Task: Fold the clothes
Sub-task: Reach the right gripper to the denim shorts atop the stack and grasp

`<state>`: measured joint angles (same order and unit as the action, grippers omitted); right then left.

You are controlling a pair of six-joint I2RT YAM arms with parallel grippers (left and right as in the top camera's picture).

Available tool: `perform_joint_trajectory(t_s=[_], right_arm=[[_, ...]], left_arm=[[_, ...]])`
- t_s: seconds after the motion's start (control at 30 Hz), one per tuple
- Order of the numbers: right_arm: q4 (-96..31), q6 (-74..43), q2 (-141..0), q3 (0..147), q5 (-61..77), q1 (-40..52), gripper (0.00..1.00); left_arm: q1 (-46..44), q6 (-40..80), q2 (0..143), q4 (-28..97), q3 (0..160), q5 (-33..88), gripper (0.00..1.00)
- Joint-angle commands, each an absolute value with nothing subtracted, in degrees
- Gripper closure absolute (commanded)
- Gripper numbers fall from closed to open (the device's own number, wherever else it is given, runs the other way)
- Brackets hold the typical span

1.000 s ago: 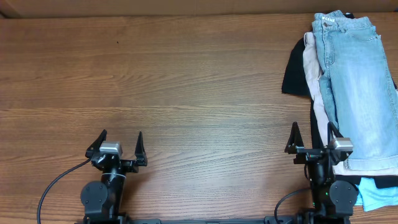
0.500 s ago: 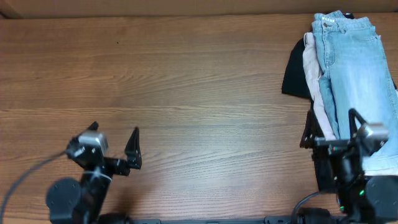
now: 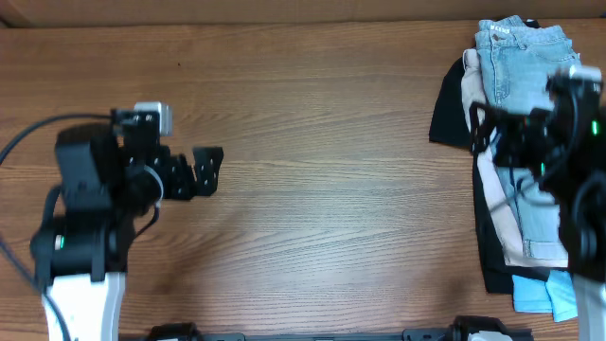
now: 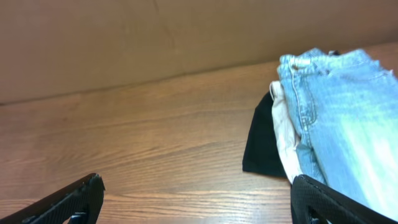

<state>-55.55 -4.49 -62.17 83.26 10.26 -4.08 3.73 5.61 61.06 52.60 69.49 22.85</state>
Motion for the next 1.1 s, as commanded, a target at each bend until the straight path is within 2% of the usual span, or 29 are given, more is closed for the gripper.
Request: perform_joint_trajectory(t_s=[0.0, 0.33, 0.47, 0.5, 0.57, 0.87, 1.07], right_arm=[[-55.27, -4.43, -66.67, 86.13, 11.16, -3.77, 0.0], [-55.16, -4.43, -78.37, 86.11, 6.17, -3.99, 0.0], [-55.05, -6.13, -82.54, 86.11, 3.09, -5.5, 0.0], [-55.22, -6.57, -83.31, 86.11, 2.76, -6.17, 0.0], [-55.42, -7.51, -85.34, 86.11, 2.42, -8.93, 0.0], [-53.49, -11.16, -93.27, 86.08, 2.81, -24.91, 0.02], [-52.9, -10.02, -99.31, 85.84, 6.72, -28.95, 0.08]], left_arm=[[3.36, 4.73, 65.71, 53.8, 71.02, 25.56, 0.0], [3.33, 4.73, 80.68, 55.59, 70.98, 21.71, 0.0], [3.36, 4.69, 85.08, 54.68, 71.07, 27.73, 0.0], [3.31, 4.69, 85.43, 54.76, 71.07, 28.67, 0.03], [2.9, 4.67, 85.49, 54.74, 71.07, 28.1, 0.08], [2.55, 4.25, 85.38, 54.59, 71.09, 23.79, 0.07], [2.55, 4.25, 85.38, 53.74, 71.09, 23.77, 0.07]])
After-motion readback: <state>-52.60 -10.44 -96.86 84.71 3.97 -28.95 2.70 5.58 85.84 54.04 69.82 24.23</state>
